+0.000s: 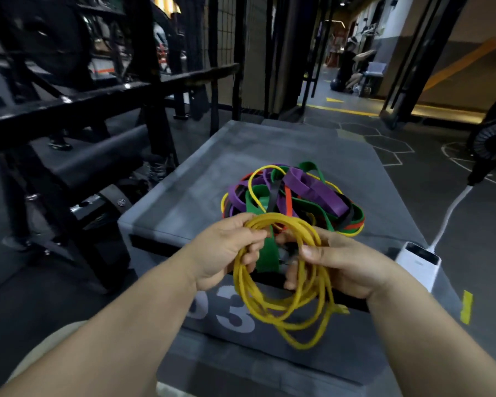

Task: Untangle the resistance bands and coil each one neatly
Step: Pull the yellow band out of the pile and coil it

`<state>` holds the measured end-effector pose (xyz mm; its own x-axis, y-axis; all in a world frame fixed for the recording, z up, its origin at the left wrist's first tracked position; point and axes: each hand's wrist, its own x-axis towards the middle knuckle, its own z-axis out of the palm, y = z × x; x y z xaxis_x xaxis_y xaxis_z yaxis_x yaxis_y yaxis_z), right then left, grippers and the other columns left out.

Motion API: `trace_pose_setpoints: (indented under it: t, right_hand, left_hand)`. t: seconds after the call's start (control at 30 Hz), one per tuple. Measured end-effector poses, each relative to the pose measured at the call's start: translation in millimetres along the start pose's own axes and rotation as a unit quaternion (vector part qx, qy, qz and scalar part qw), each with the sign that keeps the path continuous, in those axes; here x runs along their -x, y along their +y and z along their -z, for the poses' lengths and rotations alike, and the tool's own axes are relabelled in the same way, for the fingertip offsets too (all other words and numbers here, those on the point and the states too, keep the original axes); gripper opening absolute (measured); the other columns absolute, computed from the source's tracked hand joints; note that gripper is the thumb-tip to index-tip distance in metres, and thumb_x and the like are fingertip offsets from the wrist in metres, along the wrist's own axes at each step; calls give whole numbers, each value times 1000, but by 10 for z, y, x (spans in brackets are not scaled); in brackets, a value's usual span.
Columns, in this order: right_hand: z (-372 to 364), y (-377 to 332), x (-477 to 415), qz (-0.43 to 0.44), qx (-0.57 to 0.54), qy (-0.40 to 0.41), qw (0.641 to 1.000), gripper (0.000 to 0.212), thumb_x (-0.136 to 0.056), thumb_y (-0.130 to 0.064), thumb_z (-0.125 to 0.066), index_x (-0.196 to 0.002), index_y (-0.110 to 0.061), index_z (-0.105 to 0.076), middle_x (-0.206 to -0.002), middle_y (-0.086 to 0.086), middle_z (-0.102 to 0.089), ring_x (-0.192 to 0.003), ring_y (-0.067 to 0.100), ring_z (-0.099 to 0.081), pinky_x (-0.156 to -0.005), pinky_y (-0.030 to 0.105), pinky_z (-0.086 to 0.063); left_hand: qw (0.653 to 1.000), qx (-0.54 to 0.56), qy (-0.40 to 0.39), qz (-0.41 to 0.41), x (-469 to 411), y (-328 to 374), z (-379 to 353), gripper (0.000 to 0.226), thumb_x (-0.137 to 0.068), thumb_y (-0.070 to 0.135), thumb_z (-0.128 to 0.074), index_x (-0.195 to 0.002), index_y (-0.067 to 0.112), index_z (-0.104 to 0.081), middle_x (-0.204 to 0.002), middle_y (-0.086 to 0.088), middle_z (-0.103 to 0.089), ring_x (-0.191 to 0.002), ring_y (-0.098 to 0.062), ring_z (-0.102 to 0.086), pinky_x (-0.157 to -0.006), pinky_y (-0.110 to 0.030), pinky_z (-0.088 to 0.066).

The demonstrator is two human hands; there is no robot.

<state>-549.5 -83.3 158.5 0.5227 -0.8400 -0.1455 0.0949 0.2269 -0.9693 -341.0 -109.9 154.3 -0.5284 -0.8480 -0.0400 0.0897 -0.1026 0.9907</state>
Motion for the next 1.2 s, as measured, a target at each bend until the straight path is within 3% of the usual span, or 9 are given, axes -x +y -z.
trace_pose_setpoints:
  t: [0.17,0.27,0.37,0.57,0.67,0.73,0.87,1.0,1.2]
  right_hand:
    - [-489,-89,-330,89,-5,-22,996,50,-50,-39,-94,-90,-14,-76,-79,7,-70,-73,21,-71,-66,31,-58]
    - [-869,-173,-540,122,-3,-34,992,62,-46,-37,-96,-93,-6,-71,-76,11,-64,-66,20,-67,-61,27,-56]
    - [-1274,-267,-744,135,37,-54,989,62,-40,-37,-98,-91,-14,-71,-72,11,-63,-53,20,-61,-51,27,-53]
    - [-2072,-561,-1046,174,132,-145,965,12,-75,-7,-71,-85,-13,-67,-60,-1,-55,-48,11,-52,-52,24,-49]
    - [-2429,-706,-1179,185,155,-161,957,33,-76,3,-75,-104,-11,-64,-73,5,-61,-59,19,-59,-58,29,-54]
    - [-2671,-772,-1252,196,182,-162,950,44,-71,-5,-78,-111,-16,-64,-85,7,-65,-67,23,-63,-63,31,-56]
    - [-3109,-877,-1354,218,266,-232,910,23,-76,-25,-78,-94,-13,-69,-63,-8,-60,-57,9,-54,-56,24,-48]
    - [-3481,-975,-1398,224,315,-277,880,30,-76,-44,-70,-91,-17,-69,-61,-4,-53,-58,15,-51,-59,35,-43]
    - [-3954,-1117,-1326,244,278,-383,847,12,-86,-30,-57,-87,-30,-69,-59,-10,-50,-55,10,-43,-55,30,-37]
  left_hand:
    - [997,-61,49,-22,454,352,247,13,-98,5,-43,-85,9,-46,-58,4,-37,-45,-9,-33,-47,-22,-36]
    - [990,-108,87,-29,767,560,423,5,-97,5,-43,-95,9,-47,-56,4,-38,-45,-10,-34,-44,-22,-34]
    - [978,-150,142,-31,1103,771,617,13,-96,8,-45,-83,11,-44,-58,2,-39,-47,-11,-35,-45,-24,-31]
    - [943,-209,255,-38,1863,1135,984,23,-94,12,-48,-72,18,-44,-56,6,-42,-49,-10,-37,-47,-23,-31]
    - [934,-195,296,-45,2222,1235,1088,20,-94,14,-50,-75,18,-47,-58,6,-41,-50,-10,-35,-50,-25,-27]
    - [929,-182,317,-52,2443,1295,1126,16,-94,13,-51,-79,17,-49,-59,6,-40,-51,-10,-33,-50,-26,-25]
    - [909,-188,366,-62,2913,1402,1204,8,-94,9,-52,-89,14,-53,-62,3,-39,-52,-10,-34,-52,-25,-26]
    - [907,-167,372,-105,3377,1429,1285,14,-84,16,-65,-96,11,-60,-62,5,-46,-56,-8,-41,-54,-22,-35]
    - [879,-193,406,-159,3837,1472,1296,31,-77,28,-69,-96,6,-58,-65,5,-51,-61,-10,-47,-61,-26,-41]
